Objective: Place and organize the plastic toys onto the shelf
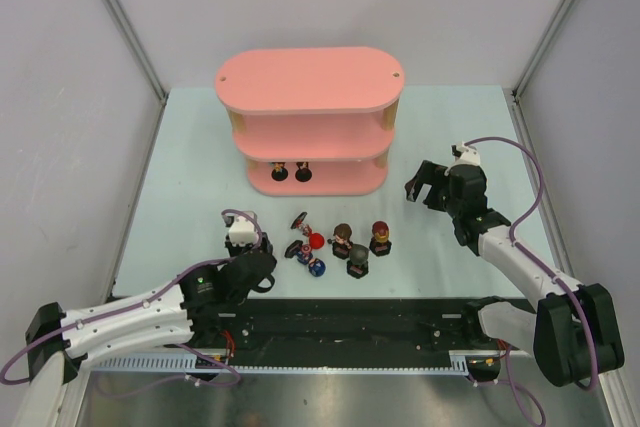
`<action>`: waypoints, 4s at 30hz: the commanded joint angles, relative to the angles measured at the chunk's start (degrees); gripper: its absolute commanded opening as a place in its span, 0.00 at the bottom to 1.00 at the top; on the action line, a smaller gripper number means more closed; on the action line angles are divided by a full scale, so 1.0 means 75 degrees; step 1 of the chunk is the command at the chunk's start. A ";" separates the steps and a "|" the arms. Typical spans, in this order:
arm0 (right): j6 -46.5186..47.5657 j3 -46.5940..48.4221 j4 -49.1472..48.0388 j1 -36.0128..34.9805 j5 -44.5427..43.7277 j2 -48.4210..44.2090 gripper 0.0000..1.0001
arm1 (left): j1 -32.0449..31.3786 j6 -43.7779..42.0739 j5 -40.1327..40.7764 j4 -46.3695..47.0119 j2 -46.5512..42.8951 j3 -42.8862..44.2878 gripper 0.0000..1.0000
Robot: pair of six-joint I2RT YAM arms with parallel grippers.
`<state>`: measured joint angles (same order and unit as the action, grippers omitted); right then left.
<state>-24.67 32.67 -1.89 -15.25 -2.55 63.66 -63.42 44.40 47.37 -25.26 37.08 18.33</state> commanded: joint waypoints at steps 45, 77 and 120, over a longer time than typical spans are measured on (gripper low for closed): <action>-0.0028 0.0133 0.0123 0.0029 -0.0234 -0.0156 1.00 | 0.1599 -0.1291 -0.0327 0.0484 0.1126 0.4072 0.22; -0.0028 0.0145 0.0170 0.0087 -0.0317 -0.0109 1.00 | 0.2667 -0.0623 -0.0821 -0.3042 0.2977 0.9752 0.00; -0.0473 0.0145 0.0779 0.0029 -0.0071 -0.0343 1.00 | 0.3710 -0.0026 0.0866 -0.2879 0.7642 1.4935 0.00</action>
<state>-27.44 32.67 3.42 -14.81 -3.29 60.95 -36.07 40.36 52.58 -50.13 94.24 129.14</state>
